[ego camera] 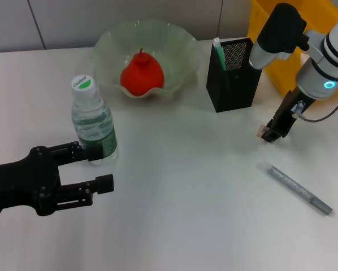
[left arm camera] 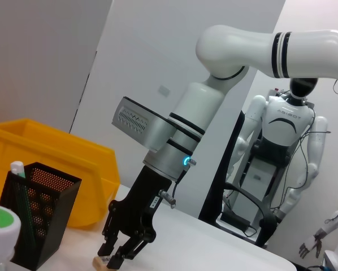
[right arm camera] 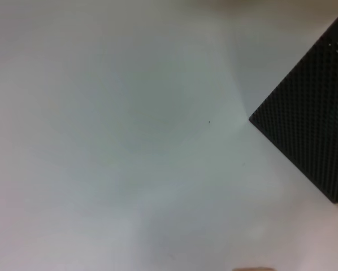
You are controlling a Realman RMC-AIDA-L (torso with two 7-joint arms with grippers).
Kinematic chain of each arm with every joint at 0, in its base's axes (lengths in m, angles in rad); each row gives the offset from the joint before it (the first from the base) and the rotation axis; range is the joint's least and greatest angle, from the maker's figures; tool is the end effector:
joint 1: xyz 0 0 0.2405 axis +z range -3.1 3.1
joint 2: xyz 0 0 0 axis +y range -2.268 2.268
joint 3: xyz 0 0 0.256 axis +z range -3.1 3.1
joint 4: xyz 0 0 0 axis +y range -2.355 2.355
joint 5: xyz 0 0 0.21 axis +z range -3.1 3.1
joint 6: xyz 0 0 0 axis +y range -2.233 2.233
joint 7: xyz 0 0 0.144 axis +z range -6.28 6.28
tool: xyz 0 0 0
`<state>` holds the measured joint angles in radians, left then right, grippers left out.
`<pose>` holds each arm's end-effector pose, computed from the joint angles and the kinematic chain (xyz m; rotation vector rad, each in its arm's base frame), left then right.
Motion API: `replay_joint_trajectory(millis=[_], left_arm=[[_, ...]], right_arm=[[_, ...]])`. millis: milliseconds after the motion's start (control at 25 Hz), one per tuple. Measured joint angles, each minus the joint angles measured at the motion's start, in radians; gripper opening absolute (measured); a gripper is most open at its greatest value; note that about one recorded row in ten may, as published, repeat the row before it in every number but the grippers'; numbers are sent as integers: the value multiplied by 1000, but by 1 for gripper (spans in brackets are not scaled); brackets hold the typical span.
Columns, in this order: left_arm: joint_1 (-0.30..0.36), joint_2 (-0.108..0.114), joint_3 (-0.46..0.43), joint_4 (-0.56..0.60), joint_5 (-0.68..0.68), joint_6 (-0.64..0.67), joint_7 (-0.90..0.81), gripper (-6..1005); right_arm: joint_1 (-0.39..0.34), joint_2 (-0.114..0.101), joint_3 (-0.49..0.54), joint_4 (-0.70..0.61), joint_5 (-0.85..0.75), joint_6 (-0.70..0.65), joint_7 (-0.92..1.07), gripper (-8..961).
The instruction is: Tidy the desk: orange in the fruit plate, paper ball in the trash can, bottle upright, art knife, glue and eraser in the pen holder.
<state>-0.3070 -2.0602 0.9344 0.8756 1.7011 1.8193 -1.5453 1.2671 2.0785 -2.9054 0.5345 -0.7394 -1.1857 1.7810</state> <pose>-0.2493 0.2686 0.0270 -2.8481 -0.6544 -0.9835 0.2379 0.4279 0.0050 -2.6060 0.7083 -0.7928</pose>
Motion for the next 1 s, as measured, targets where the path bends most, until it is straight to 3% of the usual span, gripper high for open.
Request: replay_joint_trajectory(millis=[680, 1000], left_arm=[[1, 2, -11, 0, 0, 0, 1, 742], [2, 3, -11, 1, -2, 3, 1, 741]], right_arm=[[20, 3, 0, 35, 12, -40, 42, 255], [72, 5, 0, 126, 138, -206, 3, 254]])
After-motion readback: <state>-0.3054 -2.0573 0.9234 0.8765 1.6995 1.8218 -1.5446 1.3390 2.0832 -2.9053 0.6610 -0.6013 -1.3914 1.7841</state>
